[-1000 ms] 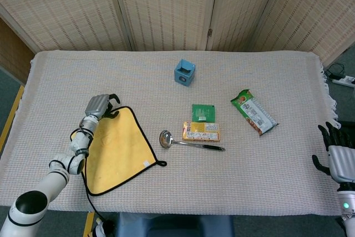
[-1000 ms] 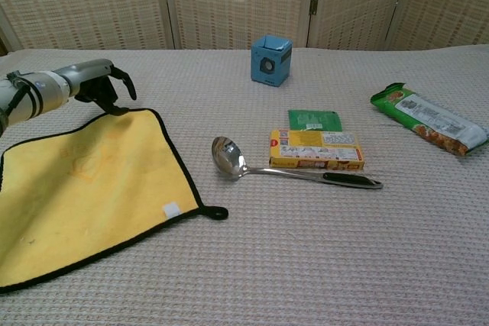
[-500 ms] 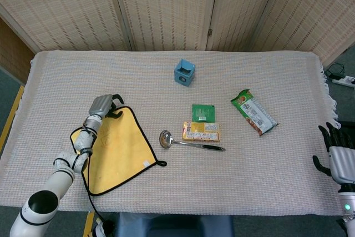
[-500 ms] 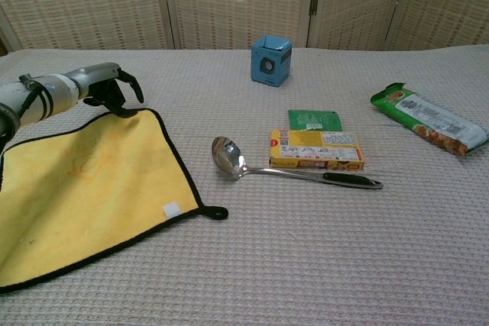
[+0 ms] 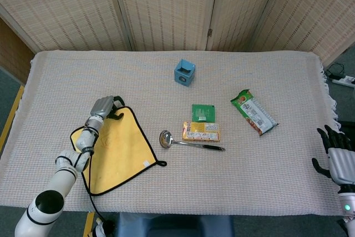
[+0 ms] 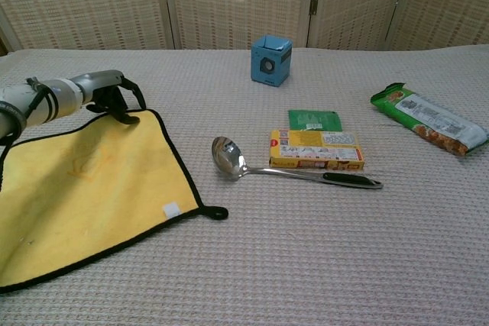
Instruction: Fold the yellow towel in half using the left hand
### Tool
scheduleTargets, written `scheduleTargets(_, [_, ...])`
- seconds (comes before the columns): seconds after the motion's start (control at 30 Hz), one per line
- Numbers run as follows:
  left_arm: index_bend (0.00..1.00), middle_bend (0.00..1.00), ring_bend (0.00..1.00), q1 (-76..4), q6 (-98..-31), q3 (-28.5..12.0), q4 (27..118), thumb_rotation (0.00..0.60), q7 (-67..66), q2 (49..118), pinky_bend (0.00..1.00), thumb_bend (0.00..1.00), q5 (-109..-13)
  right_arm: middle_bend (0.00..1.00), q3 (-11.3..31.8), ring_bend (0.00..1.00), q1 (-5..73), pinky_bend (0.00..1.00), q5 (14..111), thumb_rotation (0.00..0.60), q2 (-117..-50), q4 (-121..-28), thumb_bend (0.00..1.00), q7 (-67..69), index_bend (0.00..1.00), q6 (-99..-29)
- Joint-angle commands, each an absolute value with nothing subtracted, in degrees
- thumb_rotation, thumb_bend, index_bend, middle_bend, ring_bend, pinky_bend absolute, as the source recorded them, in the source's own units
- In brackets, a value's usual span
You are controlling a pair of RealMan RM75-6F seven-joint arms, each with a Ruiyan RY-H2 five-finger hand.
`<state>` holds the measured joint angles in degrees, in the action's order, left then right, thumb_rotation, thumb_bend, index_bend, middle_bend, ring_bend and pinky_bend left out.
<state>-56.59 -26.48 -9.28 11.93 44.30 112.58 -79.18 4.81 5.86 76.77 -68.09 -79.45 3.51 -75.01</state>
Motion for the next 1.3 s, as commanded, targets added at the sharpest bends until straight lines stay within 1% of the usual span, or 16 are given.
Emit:
scheduleTargets(0.03, [0.44,1.0,1.0,-56.9,-25.8,-8.9,11.4,0.6,45.3,113.0,1.0,0.39,-79.6,0.0,4.9,0.0,5.7,0.0,76.5,0.6,-68.2,-79.3,0.43,3.5,0.0,-75.1])
scheduleTargets(0.3, [0.58,1.0,1.0,-57.0,-27.2,-8.4,10.6,0.6,47.3,114.0,1.0,0.39,-80.1,0.0,5.0,0.0,5.5,0.0,76.5,0.6,-68.0,-79.1,0.43,3.8,0.0,-75.3])
scheduleTargets(0.47, [0.62,1.0,1.0,-56.6,-30.3,-8.3,10.5,0.6,47.6,114.2,1.0,0.39,-80.4,0.0,4.8,0.0,5.5,0.0,77.1,0.6,-67.9,-79.3,0.43,4.0,0.0,-75.3])
scheduleTargets(0.63, [0.63,1.0,1.0,-54.9,-35.8,-8.1,12.6,0.6,47.3,113.1,1.0,0.39,-80.7,0.0,4.5,0.0,5.5,0.0,78.2,0.6,-67.7,-80.0,0.43,4.0,0.0,-75.9])
scheduleTargets(0.73, [0.63,1.0,1.0,-52.4,-41.4,-7.6,15.9,0.6,46.0,111.7,1.0,0.39,-81.3,0.0,4.2,0.0,5.2,0.0,79.3,0.6,-67.5,-80.7,0.43,3.9,0.0,-77.0])
scheduleTargets(0.83, [0.63,1.0,1.0,-48.7,-48.5,-7.4,22.3,0.6,43.2,109.0,1.0,0.39,-81.5,0.0,3.8,0.0,5.1,0.0,80.6,0.6,-67.4,-81.4,0.43,3.8,0.0,-77.7])
scheduleTargets(0.9, [0.63,1.0,1.0,-45.3,-55.5,-7.5,29.0,0.6,39.7,106.1,1.0,0.39,-81.7,0.0,3.4,0.0,5.1,0.0,81.6,0.6,-67.3,-81.9,0.43,3.8,0.0,-78.2])
scheduleTargets(0.97, [0.63,1.0,1.0,-42.1,-60.9,-7.4,36.1,0.6,36.0,103.1,1.0,0.39,-81.8,0.0,3.2,0.0,5.1,0.0,82.4,0.6,-67.2,-82.2,0.43,3.8,0.0,-78.7])
scheduleTargets(1.0, [0.63,1.0,1.0,-40.1,-63.5,-7.1,41.4,0.6,33.5,100.7,1.0,0.39,-81.8,0.0,3.0,0.0,5.1,0.0,82.8,0.6,-67.2,-82.4,0.43,3.7,0.0,-79.0])
scheduleTargets(1.07, [0.63,1.0,1.0,-37.0,-66.5,-6.5,51.1,0.6,29.0,96.4,1.0,0.39,-81.5,0.0,2.9,0.0,5.1,0.0,83.5,0.6,-67.2,-82.7,0.43,3.7,0.0,-79.4])
scheduleTargets(1.2, [0.63,1.0,1.0,-32.3,-70.0,-4.5,65.2,0.6,21.8,90.4,1.0,0.39,-81.3,0.0,2.6,0.0,5.1,0.0,84.7,0.6,-67.4,-83.2,0.43,3.1,0.0,-80.1])
scheduleTargets(1.3, [0.63,1.0,1.0,-29.2,-72.7,-2.1,69.6,0.6,18.1,88.9,1.0,0.39,-82.4,0.0,2.3,0.0,5.1,0.0,85.1,0.6,-67.4,-83.6,0.43,2.9,0.0,-80.1])
